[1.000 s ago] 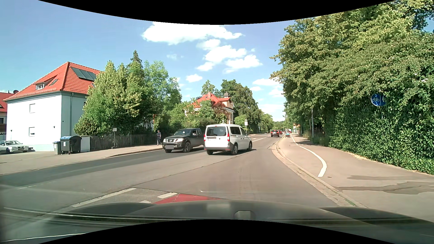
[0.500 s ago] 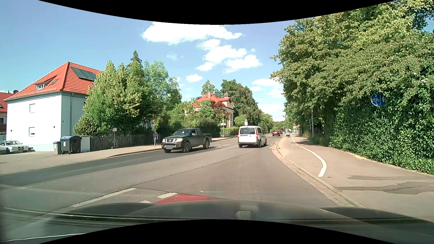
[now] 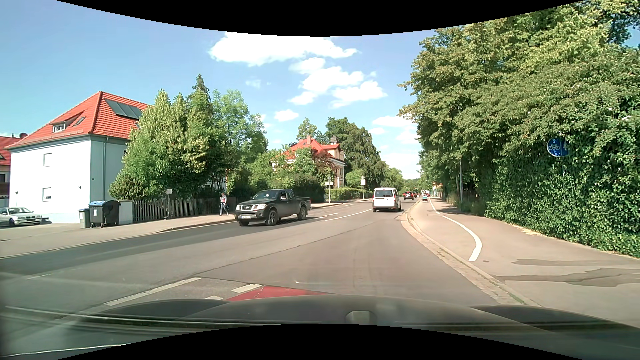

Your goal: Follow the waypoints while adhering to traffic rules and regulations

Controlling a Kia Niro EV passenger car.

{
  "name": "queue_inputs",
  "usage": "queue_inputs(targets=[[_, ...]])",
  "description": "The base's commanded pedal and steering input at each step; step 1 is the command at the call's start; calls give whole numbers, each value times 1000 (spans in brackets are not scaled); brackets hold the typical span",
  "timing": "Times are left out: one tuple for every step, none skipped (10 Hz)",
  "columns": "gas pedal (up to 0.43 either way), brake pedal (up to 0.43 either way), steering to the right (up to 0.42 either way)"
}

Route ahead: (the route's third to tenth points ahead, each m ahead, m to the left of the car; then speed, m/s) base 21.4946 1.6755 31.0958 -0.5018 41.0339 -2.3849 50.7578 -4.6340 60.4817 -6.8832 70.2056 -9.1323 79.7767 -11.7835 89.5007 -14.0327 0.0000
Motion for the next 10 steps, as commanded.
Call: queue_inputs(targets=[[0,622,31],[0,616,31],[0,616,31],[0,622,31],[0,616,31],[0,616,31],[0,610,31],[0,610,32],[0,610,32],[0,610,31]])
